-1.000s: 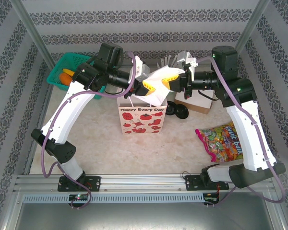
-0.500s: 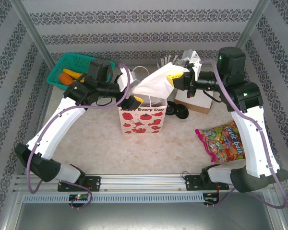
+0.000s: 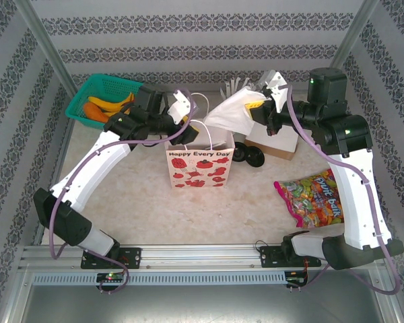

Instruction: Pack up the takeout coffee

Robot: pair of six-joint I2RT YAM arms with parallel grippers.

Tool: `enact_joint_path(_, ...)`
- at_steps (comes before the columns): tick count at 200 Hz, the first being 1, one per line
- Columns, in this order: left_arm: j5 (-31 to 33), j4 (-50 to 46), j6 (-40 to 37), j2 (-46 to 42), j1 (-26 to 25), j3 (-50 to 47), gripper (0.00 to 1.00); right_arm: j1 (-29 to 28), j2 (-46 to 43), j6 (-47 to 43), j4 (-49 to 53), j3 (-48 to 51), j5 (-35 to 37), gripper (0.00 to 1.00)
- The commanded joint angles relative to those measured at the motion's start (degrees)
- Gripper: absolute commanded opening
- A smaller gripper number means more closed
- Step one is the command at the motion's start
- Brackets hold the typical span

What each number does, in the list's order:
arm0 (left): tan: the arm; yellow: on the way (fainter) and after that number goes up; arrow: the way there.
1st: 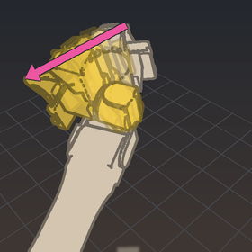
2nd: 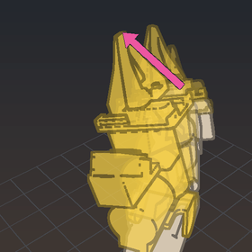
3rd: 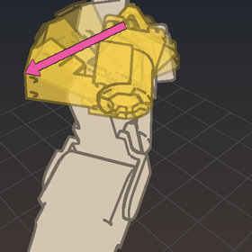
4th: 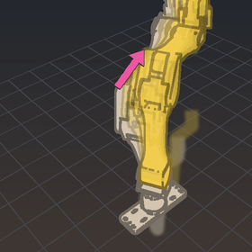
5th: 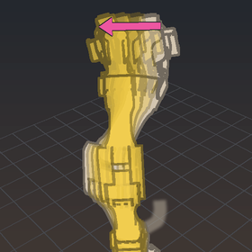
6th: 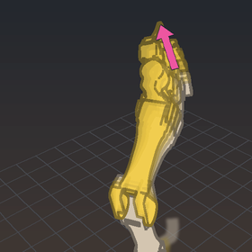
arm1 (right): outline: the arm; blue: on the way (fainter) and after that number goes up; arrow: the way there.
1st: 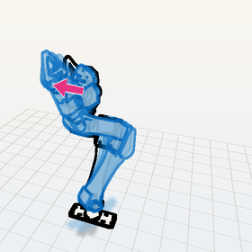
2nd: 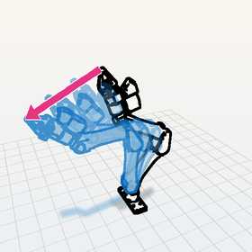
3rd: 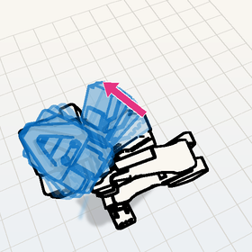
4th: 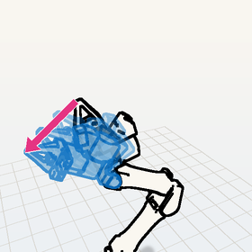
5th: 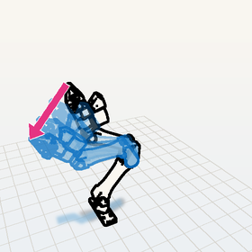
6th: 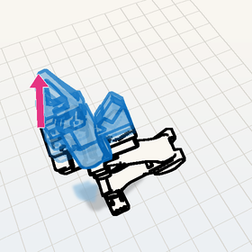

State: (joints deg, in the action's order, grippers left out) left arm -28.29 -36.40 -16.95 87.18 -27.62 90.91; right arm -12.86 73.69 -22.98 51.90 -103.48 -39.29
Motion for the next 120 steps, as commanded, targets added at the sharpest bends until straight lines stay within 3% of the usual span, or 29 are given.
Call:
enact_joint_path(1, -4.33, 2.22, -0.45, -2.47, 0.37, -0.90, 0.42, -0.03, 0.30, -1.24, 2.59, -0.73, 0.35, 0.00)
enact_joint_path(41, -7.04, 9.54, -4.06, -7.78, 0.37, -8.48, 0.27, -2.18, 4.19, 0.13, 4.16, -2.96, 0.58, 0.00)
enact_joint_path(87, -6.98, 14.14, -6.77, -10.13, 0.37, -12.09, 0.28, -5.02, 9.16, 0.96, 5.39, -6.38, 1.55, 0.00)
enact_joint_path(120, -8.35, 17.33, -9.75, -12.15, 0.33, -15.24, 0.30, -3.81, 9.77, 5.97, 2.51, -9.37, 7.77, 0.00)
